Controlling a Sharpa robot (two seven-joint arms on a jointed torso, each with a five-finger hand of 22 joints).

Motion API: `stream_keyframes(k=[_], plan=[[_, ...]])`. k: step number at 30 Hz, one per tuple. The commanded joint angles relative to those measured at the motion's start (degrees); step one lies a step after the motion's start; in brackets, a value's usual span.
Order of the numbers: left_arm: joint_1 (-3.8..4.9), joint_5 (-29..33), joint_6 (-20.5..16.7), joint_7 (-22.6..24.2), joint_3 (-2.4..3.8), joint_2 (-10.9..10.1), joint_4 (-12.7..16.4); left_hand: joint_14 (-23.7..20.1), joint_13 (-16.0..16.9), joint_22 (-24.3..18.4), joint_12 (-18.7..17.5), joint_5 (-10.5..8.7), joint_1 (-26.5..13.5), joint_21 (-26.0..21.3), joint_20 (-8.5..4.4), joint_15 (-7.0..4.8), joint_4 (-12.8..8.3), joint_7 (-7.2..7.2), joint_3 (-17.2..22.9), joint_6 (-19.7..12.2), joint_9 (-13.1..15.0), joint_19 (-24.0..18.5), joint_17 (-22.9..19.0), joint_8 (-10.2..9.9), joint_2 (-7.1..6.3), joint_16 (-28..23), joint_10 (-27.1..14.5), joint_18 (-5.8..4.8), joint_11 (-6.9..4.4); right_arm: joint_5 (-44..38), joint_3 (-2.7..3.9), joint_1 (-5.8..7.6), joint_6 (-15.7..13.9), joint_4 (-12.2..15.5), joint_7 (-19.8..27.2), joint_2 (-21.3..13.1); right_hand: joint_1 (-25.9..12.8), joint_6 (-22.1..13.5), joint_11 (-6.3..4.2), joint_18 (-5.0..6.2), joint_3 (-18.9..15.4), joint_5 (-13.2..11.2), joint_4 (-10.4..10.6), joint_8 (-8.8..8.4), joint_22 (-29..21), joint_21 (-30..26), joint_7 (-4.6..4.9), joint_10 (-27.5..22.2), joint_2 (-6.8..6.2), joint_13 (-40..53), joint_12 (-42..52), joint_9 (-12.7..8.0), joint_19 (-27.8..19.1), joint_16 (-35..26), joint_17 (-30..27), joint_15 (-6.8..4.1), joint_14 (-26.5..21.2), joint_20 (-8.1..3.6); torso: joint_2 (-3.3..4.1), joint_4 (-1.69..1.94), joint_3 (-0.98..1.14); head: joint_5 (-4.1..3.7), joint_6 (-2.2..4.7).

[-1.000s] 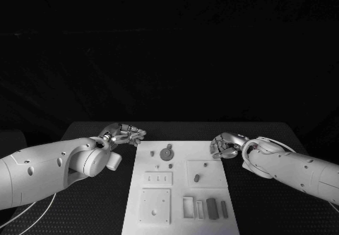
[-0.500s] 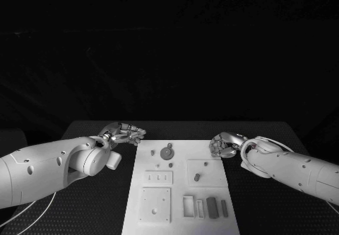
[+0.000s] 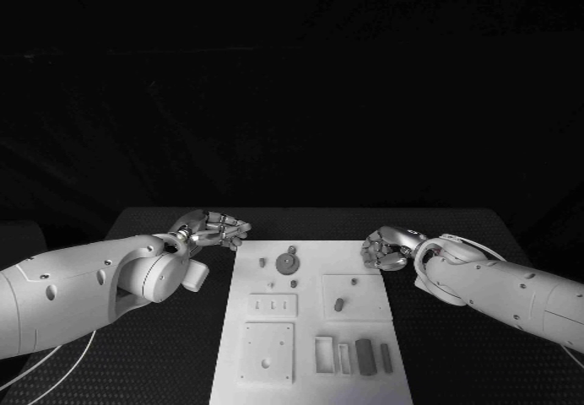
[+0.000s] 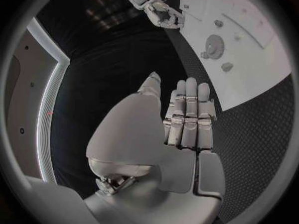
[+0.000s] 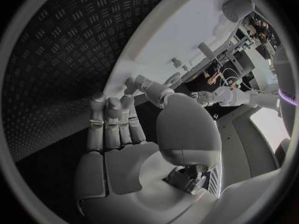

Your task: Assemble the parts on the task board

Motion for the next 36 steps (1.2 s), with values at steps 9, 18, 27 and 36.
stream_keyframes(k=[9,18,27,36], plan=[[0.05,-0.13,0.82,0.46,0.03,-0.07,0.23,0.45,0.08,0.60,-0.26,-0.35,-0.22,0.36,-0.09,0.13,0.00,0.08,-0.38,0.19,0.06,-0.48,0.12,-0.30,0.12,-0.23,-0.06,0.73,0.09,-1.41,0.00,-0.08,-1.11,-0.08,0.34,0.18,1.15,4.21,-1.11,1.21,3.22,-0.29,0.52,2.01,0.22,0.59,0.07,0.92,2.13,-0.20,0.23,1.22,0.84,0.47,-0.09,-1.14,0.52,-0.40,0.01,0.00,0.06,-0.06,-0.17],[0.05,-0.13,0.94,0.41,0.04,-0.10,0.40,0.46,0.09,0.59,-0.26,-0.34,-0.17,0.36,-0.09,0.12,-0.02,0.09,-0.38,0.19,0.07,-0.49,0.13,-0.31,0.11,-0.24,-0.06,0.73,0.08,-1.75,0.01,-0.14,-3.33,0.40,0.07,0.06,1.24,5.31,-1.77,1.21,4.21,-0.29,0.21,2.94,0.22,0.84,-0.58,1.62,2.63,-0.34,0.11,2.28,1.26,0.61,-0.15,-1.80,1.01,-0.70,0.00,-0.03,0.06,-0.05,-0.34],[0.06,-1.88,2.05,-0.70,0.13,-0.01,0.58,0.71,0.68,0.63,0.59,-0.40,-0.99,0.50,-0.14,0.05,0.04,-0.61,-0.60,2.01,0.69,-0.45,0.43,0.53,0.61,-0.34,1.70,0.73,-0.70,-2.51,0.21,0.38,-5.15,3.32,-1.72,-0.95,1.27,5.67,-1.96,1.21,5.00,-0.29,-0.32,3.30,0.21,1.06,-0.75,2.11,2.69,-0.39,0.07,2.91,1.69,0.73,-0.18,-2.04,1.44,-0.97,-0.07,-0.09,0.04,-0.03,-0.07],[0.11,-6.15,5.52,-4.73,0.95,0.51,1.11,1.00,1.53,0.72,1.45,-1.31,-4.76,0.78,-0.27,-0.06,0.12,-2.32,-0.92,5.77,1.27,-0.54,0.98,1.47,1.79,-0.60,4.05,0.78,-1.86,-5.12,0.45,3.49,-5.01,9.49,-4.71,-1.90,0.94,6.11,-2.18,1.21,5.36,-0.29,-1.06,3.64,0.12,1.25,-0.96,2.65,2.56,-0.50,-0.08,3.51,2.21,0.76,-0.27,-2.28,1.93,-1.28,-0.15,-0.21,0.00,-0.05,0.63]])
